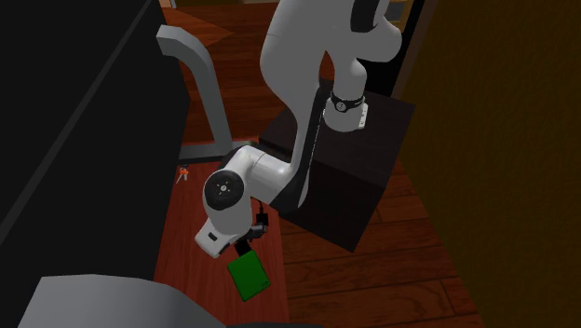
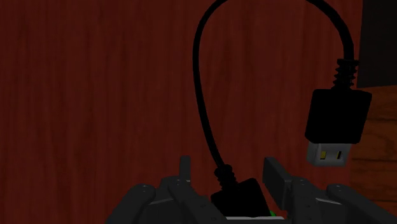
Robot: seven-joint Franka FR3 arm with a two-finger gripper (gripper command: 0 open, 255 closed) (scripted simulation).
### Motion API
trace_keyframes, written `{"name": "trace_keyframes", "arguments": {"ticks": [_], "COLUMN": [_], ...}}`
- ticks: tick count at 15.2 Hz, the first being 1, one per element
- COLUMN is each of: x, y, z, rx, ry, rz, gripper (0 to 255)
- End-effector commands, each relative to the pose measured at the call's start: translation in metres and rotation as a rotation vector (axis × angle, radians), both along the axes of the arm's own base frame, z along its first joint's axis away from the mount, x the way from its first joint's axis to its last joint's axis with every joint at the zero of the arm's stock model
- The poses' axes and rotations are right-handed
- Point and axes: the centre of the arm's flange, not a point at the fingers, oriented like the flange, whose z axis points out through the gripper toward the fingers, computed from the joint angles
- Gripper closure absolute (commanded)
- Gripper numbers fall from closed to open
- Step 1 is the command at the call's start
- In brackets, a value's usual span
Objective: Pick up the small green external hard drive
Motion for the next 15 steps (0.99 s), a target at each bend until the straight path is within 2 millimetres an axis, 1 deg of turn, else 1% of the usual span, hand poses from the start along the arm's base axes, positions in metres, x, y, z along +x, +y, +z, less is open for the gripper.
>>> {"name": "trace_keyframes", "arguments": {"ticks": [1,9,15], "x": [0.000,0.000,0.000], "y": [0.000,0.001,0.001], "z": [-0.001,-0.001,0.031], "rx": [0.000,0.000,0.000], "ry": [0.000,0.000,0.000], "rz": [0.000,0.000,0.000], "gripper": [255,255,255]}}
